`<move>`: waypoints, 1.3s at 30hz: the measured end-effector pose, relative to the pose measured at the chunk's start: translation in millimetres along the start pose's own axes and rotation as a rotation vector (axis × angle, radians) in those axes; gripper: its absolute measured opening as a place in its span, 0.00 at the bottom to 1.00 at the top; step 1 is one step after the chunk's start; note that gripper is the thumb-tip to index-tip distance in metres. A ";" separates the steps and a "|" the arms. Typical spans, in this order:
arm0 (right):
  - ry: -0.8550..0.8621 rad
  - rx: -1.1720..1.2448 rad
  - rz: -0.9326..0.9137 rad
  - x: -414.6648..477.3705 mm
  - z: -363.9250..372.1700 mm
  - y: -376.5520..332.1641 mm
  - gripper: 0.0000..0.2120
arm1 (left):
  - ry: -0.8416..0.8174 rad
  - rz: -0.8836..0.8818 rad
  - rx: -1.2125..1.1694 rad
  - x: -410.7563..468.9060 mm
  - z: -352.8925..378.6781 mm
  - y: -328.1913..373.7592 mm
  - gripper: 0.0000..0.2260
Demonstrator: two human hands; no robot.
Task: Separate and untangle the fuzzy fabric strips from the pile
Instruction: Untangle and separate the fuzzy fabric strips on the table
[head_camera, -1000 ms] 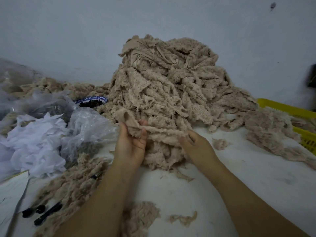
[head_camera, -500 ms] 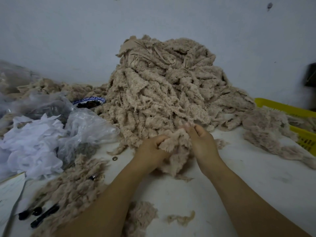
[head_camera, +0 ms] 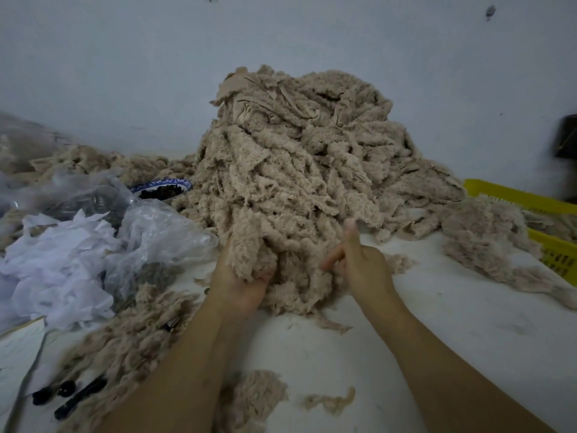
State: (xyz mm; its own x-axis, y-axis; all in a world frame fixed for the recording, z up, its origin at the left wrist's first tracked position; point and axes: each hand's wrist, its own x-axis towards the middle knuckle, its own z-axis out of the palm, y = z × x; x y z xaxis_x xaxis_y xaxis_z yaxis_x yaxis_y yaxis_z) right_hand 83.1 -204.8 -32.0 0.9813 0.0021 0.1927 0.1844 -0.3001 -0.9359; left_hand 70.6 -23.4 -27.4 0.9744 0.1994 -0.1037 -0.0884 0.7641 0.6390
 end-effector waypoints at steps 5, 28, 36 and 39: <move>0.031 -0.115 -0.264 0.4 0.7 0.4 0.16 | -0.150 0.034 0.022 -2.2 2.6 -0.2 0.22; 0.069 0.154 0.110 15.3 -5.6 16.8 0.06 | -0.195 0.357 1.646 8.2 -6.5 -29.7 0.08; -0.133 -0.351 -0.141 9.2 7.7 19.5 0.10 | -0.134 0.443 1.253 4.3 -2.8 -26.2 0.13; 0.036 -0.108 -0.118 10.2 3.2 11.7 0.12 | -0.163 0.326 1.034 2.6 1.9 -25.7 0.13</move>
State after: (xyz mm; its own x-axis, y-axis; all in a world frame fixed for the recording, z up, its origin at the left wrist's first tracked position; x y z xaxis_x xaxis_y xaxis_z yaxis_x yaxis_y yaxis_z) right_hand 95.4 -205.2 -42.0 0.9500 0.0095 0.3121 0.2896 -0.4004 -0.8694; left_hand 75.8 -43.7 -42.6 0.9580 0.1571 0.2399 -0.2051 -0.2092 0.9561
